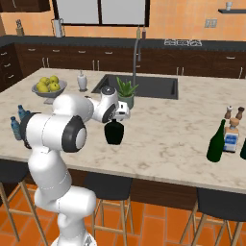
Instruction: Move the plastic bottles in the middle to the plastics group, and the glass bottles in the middle to the glass group.
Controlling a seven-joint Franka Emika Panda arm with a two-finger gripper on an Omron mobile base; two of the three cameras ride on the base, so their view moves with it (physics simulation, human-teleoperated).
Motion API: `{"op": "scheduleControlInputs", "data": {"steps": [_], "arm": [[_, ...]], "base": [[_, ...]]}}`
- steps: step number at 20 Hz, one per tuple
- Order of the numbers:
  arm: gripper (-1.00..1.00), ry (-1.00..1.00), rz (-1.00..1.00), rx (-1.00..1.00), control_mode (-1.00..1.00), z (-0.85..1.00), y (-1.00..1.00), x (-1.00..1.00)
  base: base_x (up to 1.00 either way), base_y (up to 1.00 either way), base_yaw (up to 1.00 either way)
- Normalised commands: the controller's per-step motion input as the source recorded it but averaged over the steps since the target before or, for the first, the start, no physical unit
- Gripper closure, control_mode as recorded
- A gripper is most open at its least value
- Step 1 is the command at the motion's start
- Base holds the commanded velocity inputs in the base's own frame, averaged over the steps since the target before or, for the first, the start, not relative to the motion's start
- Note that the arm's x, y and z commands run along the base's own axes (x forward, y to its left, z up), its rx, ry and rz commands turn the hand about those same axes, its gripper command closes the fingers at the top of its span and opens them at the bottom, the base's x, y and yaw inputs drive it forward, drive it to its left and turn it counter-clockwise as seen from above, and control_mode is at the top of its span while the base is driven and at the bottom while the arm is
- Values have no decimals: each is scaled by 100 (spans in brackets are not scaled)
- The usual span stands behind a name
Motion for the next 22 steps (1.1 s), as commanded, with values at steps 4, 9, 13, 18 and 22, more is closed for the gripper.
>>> {"op": "scheduleControlInputs", "data": {"steps": [4, 9, 13, 18, 22], "arm": [[100, 0, 0, 0, -100, 0, 0, 0], [100, 0, 0, 0, -100, 0, 0, 0], [100, 0, -1, 0, -100, 11, -16, 0], [100, -1, -7, 3, -100, 56, -54, 0], [100, 0, -20, 4, -100, 36, -96, 0]], "base": [[0, 0, 0], [0, 0, 0], [0, 0, 0], [0, 0, 0], [0, 0, 0]]}}
